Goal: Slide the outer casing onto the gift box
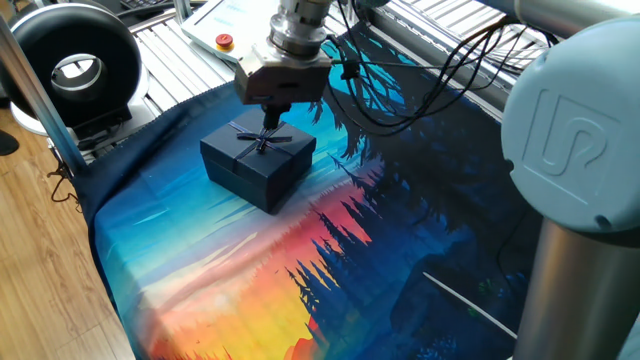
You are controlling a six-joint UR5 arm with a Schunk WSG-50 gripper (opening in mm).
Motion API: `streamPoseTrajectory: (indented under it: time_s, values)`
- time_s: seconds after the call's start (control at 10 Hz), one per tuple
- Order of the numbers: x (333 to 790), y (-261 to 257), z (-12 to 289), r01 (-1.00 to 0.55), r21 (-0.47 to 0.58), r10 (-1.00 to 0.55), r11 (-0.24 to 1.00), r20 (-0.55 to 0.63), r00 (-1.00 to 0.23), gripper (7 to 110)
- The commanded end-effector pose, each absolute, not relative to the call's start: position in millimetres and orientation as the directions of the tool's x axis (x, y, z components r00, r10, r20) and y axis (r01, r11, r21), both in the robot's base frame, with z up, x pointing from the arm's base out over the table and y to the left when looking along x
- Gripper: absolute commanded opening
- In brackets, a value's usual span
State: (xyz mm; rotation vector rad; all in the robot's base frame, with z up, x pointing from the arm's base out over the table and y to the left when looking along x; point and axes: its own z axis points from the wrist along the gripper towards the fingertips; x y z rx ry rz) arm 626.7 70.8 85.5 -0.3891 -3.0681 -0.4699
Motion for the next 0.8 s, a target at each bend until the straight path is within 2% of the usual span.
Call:
streamPoseTrajectory:
  time_s: [0.0,0.2,0.5,0.7]
  values:
    - [626,29,89,0.19,0.193,0.191,0.963,0.01,-0.981,7]
    - [630,-3,86,0.158,0.07,0.16,0.985,-0.035,-0.986,7]
    - [634,-12,85,0.157,0.036,0.159,0.987,-0.053,-0.986,7]
    - [634,-3,86,0.13,0.068,0.134,0.989,-0.052,-0.99,7]
